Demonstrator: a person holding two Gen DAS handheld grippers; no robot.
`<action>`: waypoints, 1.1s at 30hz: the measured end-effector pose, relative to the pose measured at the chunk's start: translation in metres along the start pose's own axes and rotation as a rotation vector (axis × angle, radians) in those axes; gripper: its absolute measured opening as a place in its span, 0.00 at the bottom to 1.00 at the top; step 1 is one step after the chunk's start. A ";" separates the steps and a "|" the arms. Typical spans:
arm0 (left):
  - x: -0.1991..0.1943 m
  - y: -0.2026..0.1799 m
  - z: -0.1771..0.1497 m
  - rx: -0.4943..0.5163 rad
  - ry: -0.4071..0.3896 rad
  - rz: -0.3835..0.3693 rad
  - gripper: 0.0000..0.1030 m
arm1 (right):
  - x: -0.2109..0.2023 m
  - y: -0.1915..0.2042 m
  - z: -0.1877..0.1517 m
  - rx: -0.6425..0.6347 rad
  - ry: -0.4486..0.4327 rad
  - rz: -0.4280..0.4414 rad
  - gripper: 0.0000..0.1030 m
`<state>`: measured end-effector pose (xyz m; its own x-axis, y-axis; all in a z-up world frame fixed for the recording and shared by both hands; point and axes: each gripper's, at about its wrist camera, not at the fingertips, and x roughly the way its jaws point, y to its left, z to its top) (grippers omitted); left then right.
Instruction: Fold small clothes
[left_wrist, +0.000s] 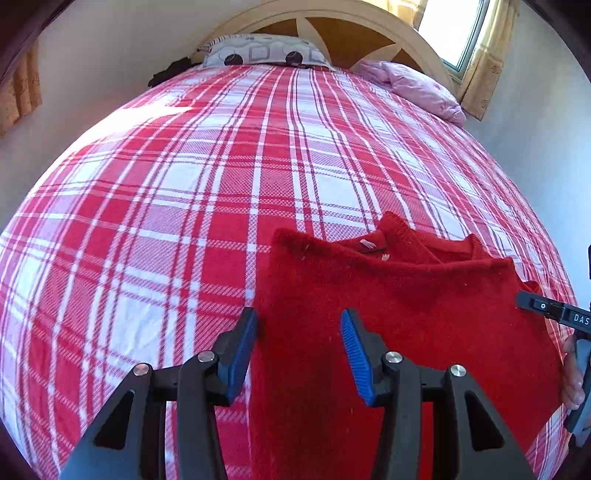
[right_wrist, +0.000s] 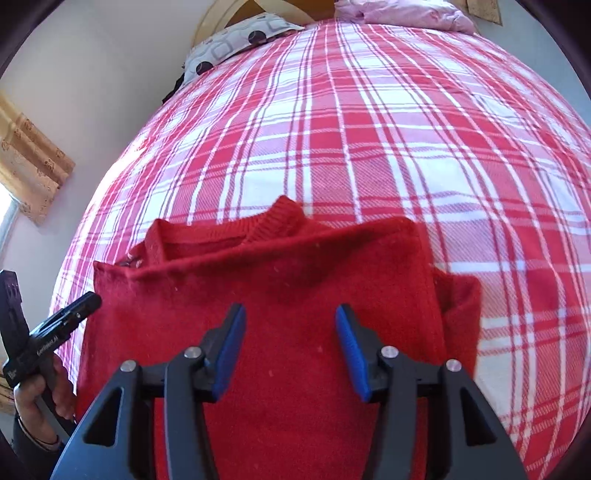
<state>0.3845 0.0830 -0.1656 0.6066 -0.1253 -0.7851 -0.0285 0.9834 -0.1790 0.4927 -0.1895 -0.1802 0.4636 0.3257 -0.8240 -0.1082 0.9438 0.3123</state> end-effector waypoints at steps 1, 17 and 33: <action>-0.005 0.000 -0.003 0.004 -0.009 0.000 0.47 | -0.007 0.000 -0.006 -0.006 -0.006 0.003 0.53; -0.037 -0.028 -0.092 0.172 -0.073 0.099 0.51 | -0.053 -0.017 -0.107 -0.106 -0.097 -0.121 0.53; -0.042 -0.007 -0.110 0.071 -0.058 0.054 0.75 | -0.073 -0.029 -0.130 -0.054 -0.127 -0.164 0.55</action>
<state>0.2719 0.0668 -0.1967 0.6506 -0.0661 -0.7566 -0.0073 0.9956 -0.0932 0.3478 -0.2338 -0.1904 0.5860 0.1611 -0.7942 -0.0674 0.9863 0.1504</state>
